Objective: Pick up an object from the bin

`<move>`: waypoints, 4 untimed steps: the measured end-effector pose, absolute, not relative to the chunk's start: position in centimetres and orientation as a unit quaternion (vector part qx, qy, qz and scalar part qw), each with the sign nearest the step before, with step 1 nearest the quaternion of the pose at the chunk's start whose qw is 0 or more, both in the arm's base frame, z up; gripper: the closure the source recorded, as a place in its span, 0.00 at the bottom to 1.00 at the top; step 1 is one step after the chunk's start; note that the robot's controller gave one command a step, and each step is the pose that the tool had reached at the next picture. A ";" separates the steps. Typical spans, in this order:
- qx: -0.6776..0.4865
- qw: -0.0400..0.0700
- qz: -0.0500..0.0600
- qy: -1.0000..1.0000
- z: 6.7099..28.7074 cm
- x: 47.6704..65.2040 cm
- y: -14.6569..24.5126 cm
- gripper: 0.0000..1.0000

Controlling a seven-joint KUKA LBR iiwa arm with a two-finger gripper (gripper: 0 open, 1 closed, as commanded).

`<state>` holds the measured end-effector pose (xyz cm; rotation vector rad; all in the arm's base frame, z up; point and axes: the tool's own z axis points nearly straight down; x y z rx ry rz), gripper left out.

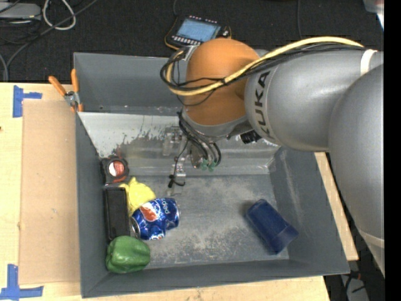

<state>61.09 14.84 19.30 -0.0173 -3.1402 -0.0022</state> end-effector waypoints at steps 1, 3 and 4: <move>-0.006 0.001 -0.001 -1.000 19.3 61.1 14.8 0.00; -0.082 -0.004 -0.003 -0.997 14.6 56.4 19.3 0.00; -0.090 0.006 0.002 -0.996 6.9 57.6 16.1 0.00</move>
Offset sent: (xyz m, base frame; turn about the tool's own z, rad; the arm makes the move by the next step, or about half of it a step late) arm -0.0439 -0.0140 -0.0636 -0.0307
